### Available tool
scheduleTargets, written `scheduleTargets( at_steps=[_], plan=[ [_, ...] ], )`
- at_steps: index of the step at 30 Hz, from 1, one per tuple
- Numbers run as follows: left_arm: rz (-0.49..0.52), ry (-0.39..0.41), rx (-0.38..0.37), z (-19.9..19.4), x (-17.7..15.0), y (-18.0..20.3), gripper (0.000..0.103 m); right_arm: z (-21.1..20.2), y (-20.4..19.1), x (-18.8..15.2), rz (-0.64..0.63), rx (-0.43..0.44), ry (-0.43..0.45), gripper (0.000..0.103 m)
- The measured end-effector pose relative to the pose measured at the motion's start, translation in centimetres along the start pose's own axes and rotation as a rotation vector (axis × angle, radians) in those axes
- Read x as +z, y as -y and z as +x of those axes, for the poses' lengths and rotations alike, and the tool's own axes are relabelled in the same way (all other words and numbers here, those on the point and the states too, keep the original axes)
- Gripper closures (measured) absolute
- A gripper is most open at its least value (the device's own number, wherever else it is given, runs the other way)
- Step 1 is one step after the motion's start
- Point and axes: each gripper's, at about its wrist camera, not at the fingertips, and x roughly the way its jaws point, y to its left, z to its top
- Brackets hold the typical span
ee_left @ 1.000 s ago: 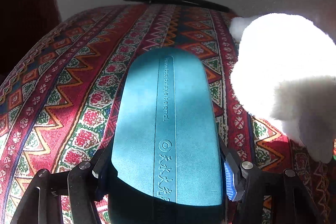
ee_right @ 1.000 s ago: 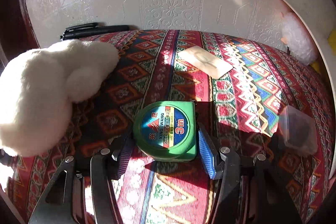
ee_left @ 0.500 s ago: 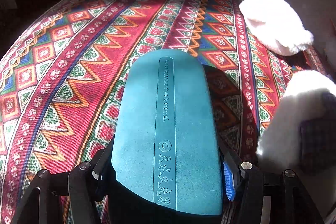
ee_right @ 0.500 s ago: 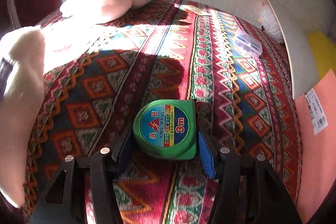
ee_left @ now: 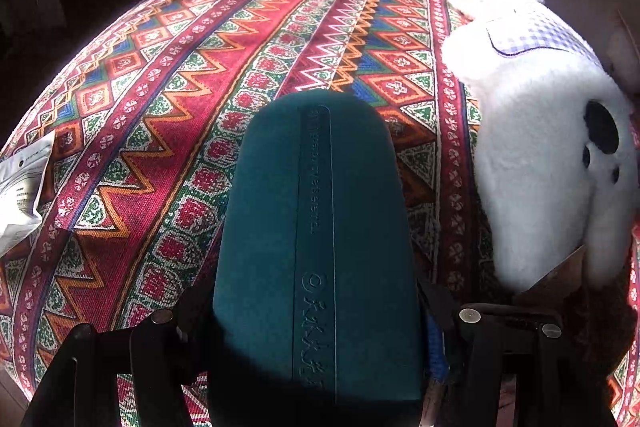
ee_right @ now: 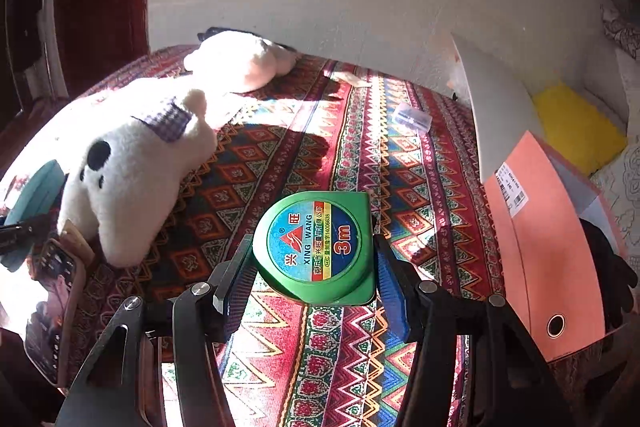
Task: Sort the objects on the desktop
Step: 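Carry the glasses case and tape measure into the pink box and open both tools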
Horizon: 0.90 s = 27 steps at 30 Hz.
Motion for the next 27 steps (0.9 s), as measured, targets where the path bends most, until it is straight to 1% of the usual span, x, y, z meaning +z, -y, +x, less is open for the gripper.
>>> scheduleTargets(
  at_steps=[3,7,15,20,23,27],
  plan=[
    [0.010,0.028,-0.015,-1.4,-0.3,0.8,0.037,-2.1,0.7,0.5,0.007,-0.007,0.050,0.044],
    [0.024,0.077,-0.039,-3.6,-0.1,2.0,0.037,-4.2,1.3,0.9,0.017,-0.012,0.094,0.044],
    [0.061,0.190,-0.098,-9.7,0.5,4.2,0.036,-7.0,2.7,1.2,0.038,-0.025,0.156,0.044],
    [0.087,0.264,-0.147,-14.0,1.4,5.8,0.036,-9.8,4.3,1.4,0.073,-0.043,0.220,0.044],
    [0.113,0.311,-0.186,-16.7,1.6,7.7,0.036,-11.9,5.8,1.4,0.107,-0.051,0.268,0.044],
    [0.168,0.356,-0.256,-19.4,1.7,11.5,0.036,-14.7,8.2,1.3,0.159,-0.081,0.334,0.044]
  ],
)
